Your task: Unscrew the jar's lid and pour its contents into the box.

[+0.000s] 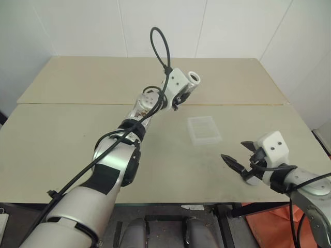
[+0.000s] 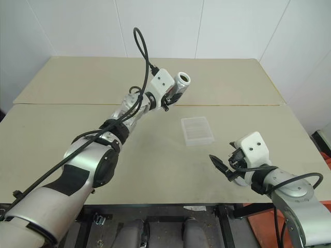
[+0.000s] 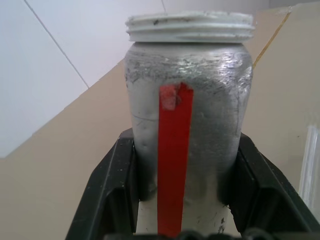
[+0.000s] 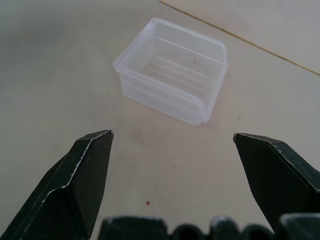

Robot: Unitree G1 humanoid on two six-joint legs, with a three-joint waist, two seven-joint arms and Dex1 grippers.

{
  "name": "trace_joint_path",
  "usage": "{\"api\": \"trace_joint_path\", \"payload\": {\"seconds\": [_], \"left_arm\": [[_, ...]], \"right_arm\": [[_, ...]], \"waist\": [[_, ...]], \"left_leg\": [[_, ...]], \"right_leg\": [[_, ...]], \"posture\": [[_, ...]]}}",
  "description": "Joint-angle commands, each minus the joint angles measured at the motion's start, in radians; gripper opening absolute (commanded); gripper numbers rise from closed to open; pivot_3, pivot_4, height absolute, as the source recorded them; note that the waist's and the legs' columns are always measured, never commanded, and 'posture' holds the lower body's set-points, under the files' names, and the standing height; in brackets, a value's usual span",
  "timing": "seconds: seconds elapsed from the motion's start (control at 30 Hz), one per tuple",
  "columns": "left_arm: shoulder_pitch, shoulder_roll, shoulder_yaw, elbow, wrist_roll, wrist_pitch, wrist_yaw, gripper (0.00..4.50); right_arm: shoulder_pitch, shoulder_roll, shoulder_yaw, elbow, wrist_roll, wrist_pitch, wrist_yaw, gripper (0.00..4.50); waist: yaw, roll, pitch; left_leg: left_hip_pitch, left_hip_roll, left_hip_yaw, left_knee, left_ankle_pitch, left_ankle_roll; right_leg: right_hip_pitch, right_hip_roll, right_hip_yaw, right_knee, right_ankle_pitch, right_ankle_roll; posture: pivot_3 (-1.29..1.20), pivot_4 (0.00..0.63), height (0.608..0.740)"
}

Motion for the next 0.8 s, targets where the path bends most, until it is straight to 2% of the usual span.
{"api": "trace_joint_path", "payload": {"seconds": [0.03,0.1,0.23,0.3,0.37,0.47,0.53,0.8], "left_arm": [[-0.040,0.050,-0.185,-0.045,0.204,-0.169,0.150,1.94],[-0.100,0.079,-0.328,-0.046,0.366,-0.225,0.349,1.94],[-0.245,0.094,-0.755,-0.035,0.815,-0.230,0.848,1.94],[-0.277,0.076,-0.899,-0.016,0.947,-0.207,0.996,1.94],[-0.289,0.046,-0.994,0.002,1.028,-0.177,1.068,1.94],[-0.288,-0.006,-1.076,0.022,1.096,-0.120,1.116,1.94],[-0.285,-0.027,-1.100,0.034,1.112,-0.100,1.078,1.94],[-0.268,-0.042,-1.080,0.042,1.084,-0.091,1.035,1.94]], "right_arm": [[0.015,-0.014,-0.018,-0.022,-0.003,-0.039,0.013,4.47],[0.030,-0.011,-0.028,-0.030,0.000,-0.038,0.012,4.47],[0.067,-0.007,-0.037,-0.057,-0.001,-0.039,0.003,4.47],[0.078,-0.001,-0.033,-0.068,-0.006,-0.039,-0.008,4.47],[0.091,0.014,-0.034,-0.082,-0.005,-0.034,-0.024,4.47],[0.125,0.048,-0.039,-0.122,-0.002,-0.021,-0.060,4.47],[0.155,0.062,-0.049,-0.148,-0.002,-0.016,-0.074,4.47],[0.236,0.089,-0.092,-0.203,0.010,-0.005,-0.106,4.47]], "waist": [[0.001,0.000,0.000],[0.003,0.000,0.000],[0.011,-0.002,0.001],[0.014,-0.002,0.001],[0.013,-0.002,0.001],[0.011,-0.002,0.001],[0.007,-0.002,0.001],[0.003,-0.002,0.001]], "left_leg": [[0.000,0.000,0.000,0.000,0.000,0.000],[0.001,0.000,0.000,0.000,0.000,0.000],[-0.002,-0.001,-0.001,0.001,0.000,0.000],[-0.003,-0.001,-0.001,0.001,0.000,0.000],[-0.003,-0.002,0.000,0.001,-0.001,-0.001],[-0.004,-0.002,-0.001,0.001,-0.001,-0.001],[-0.006,-0.001,-0.001,0.001,-0.001,-0.001],[-0.006,-0.001,0.000,0.001,-0.001,-0.001]], "right_leg": [[0.000,0.000,0.000,0.000,0.000,0.000],[0.001,0.000,0.000,0.000,0.000,0.000],[0.000,0.000,0.000,-0.002,-0.001,0.004],[0.000,-0.001,0.000,-0.004,-0.003,0.007],[0.000,-0.001,0.001,-0.003,-0.005,0.011],[-0.002,-0.001,0.001,-0.002,-0.005,0.011],[-0.005,0.000,0.001,-0.001,-0.005,0.010],[-0.005,0.000,0.001,0.000,-0.005,0.010]], "posture": [[0.00,0.150,0.740],[0.00,0.150,0.740],[0.00,0.150,0.740],[0.00,0.150,0.740],[0.00,0.150,0.740],[0.00,0.150,0.740],[0.00,0.150,0.740],[0.00,0.150,0.740]]}}
